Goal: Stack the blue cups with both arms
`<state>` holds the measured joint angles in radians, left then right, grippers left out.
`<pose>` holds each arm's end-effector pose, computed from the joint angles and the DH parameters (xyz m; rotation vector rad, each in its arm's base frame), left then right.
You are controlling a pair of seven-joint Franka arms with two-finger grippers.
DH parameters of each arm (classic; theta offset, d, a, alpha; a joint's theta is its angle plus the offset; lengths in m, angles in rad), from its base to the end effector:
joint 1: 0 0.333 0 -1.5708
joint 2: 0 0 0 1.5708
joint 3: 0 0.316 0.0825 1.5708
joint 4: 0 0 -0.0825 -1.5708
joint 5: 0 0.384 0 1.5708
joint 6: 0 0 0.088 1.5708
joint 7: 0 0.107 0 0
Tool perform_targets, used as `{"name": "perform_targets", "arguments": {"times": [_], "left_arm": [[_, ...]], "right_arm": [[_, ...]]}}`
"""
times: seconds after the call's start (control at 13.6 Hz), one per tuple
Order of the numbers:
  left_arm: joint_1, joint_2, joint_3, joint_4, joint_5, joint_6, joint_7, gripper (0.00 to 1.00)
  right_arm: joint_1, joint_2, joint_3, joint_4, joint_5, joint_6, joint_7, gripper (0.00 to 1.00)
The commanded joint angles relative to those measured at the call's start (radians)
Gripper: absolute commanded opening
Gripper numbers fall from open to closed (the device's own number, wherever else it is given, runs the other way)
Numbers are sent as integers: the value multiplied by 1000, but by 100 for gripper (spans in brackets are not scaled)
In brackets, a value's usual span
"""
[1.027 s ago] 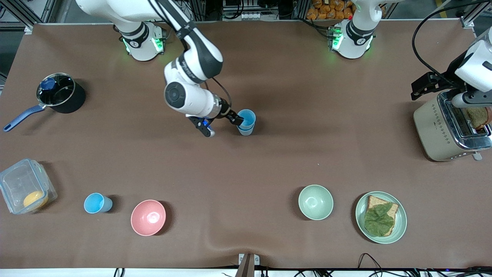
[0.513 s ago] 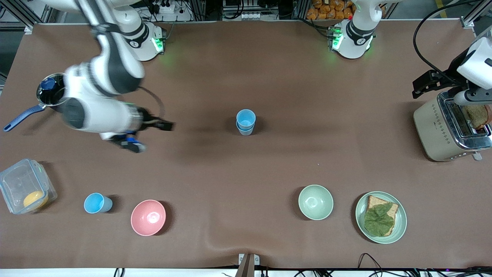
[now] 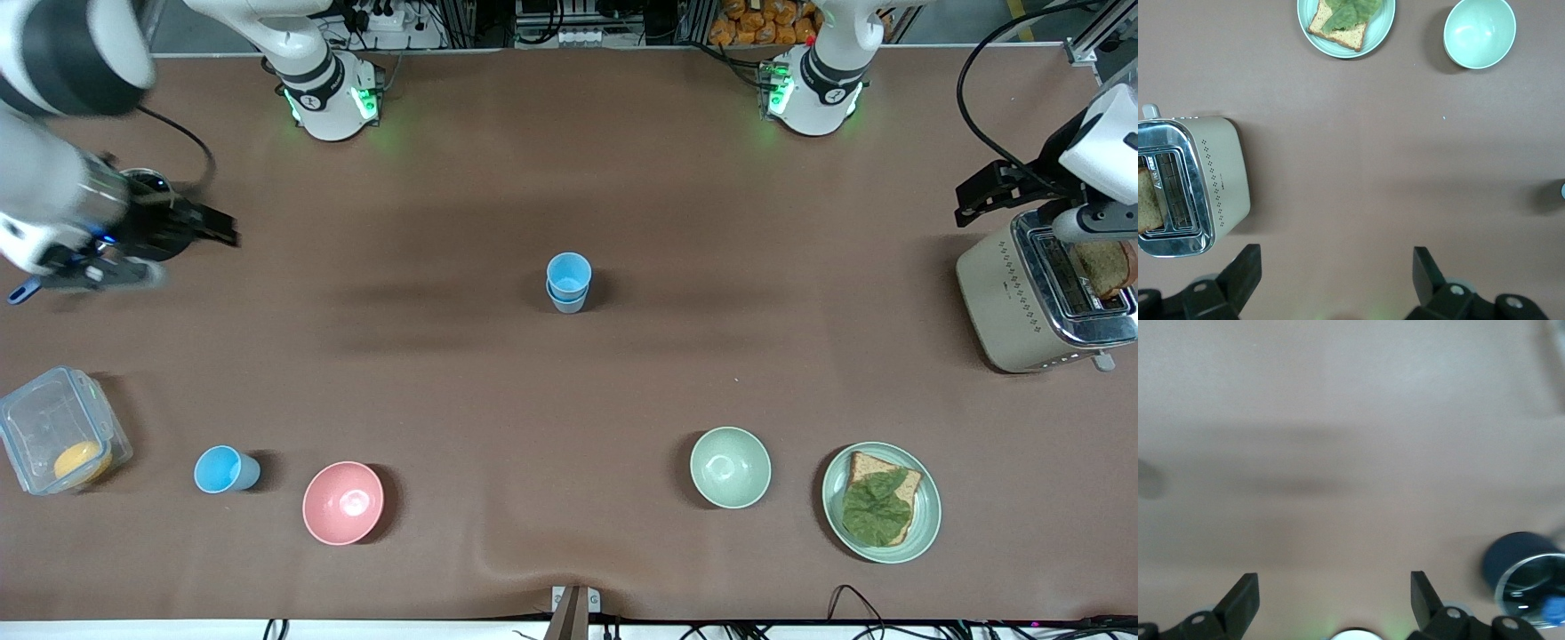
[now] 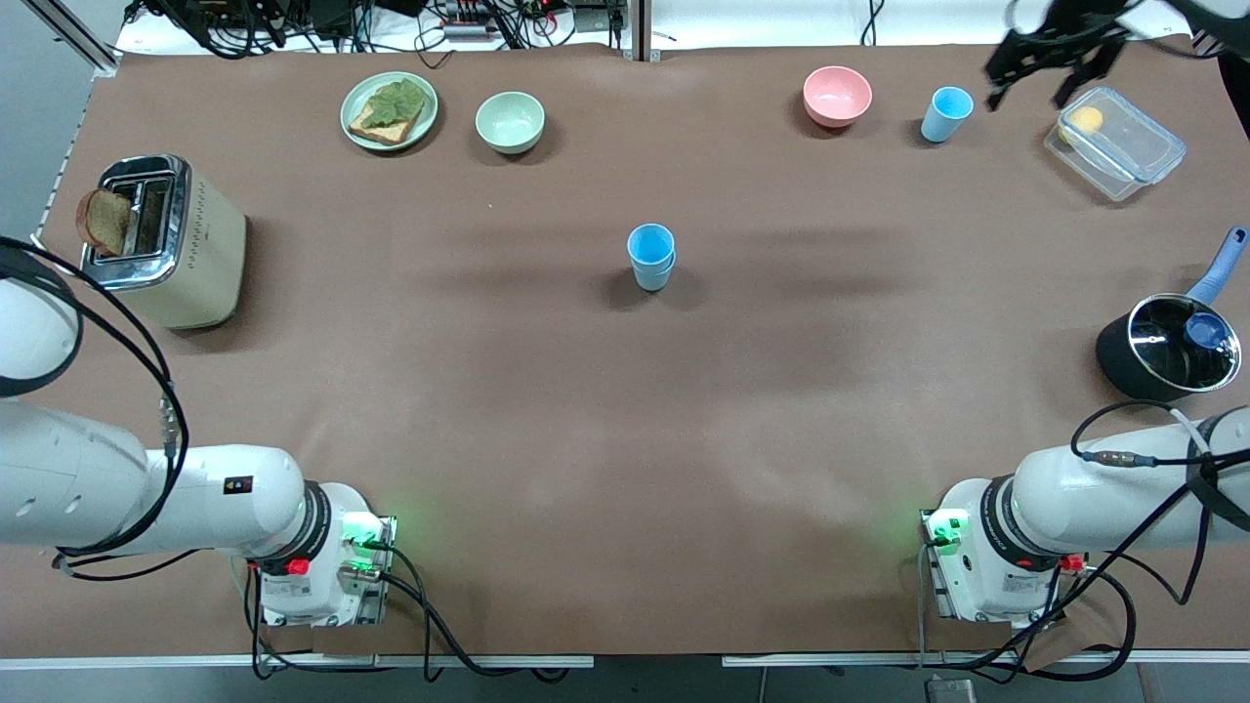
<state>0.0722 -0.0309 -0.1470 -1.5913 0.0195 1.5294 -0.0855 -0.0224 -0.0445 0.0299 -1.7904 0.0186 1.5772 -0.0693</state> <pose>0.5391 -0.0395 0.6281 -3.1148 -0.0177 0.0456 0.5296 0.0062 0.5464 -3.1060 -0.1165 0.2619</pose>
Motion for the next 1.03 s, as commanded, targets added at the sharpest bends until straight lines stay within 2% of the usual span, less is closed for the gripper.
{"name": "perform_targets", "arguments": {"times": [0.0,0.22,0.44,0.66,0.95], "left_arm": [[-2,-18,10,2,-9,-9,-10,100],[0,-15,12,19,-4,-31,-11,100],[20,-17,14,43,0,-60,-10,100],[29,-7,14,97,3,-113,-11,100],[29,3,12,100,7,-115,-17,100]], "right_arm": [[-25,-29,28,37,-68,-3,-30,100],[-39,-20,25,75,-57,0,-11,100],[-37,-18,36,77,-46,-3,118,100],[-39,-18,34,86,-25,-28,122,100],[-42,-14,34,124,-25,-63,109,100]]}}
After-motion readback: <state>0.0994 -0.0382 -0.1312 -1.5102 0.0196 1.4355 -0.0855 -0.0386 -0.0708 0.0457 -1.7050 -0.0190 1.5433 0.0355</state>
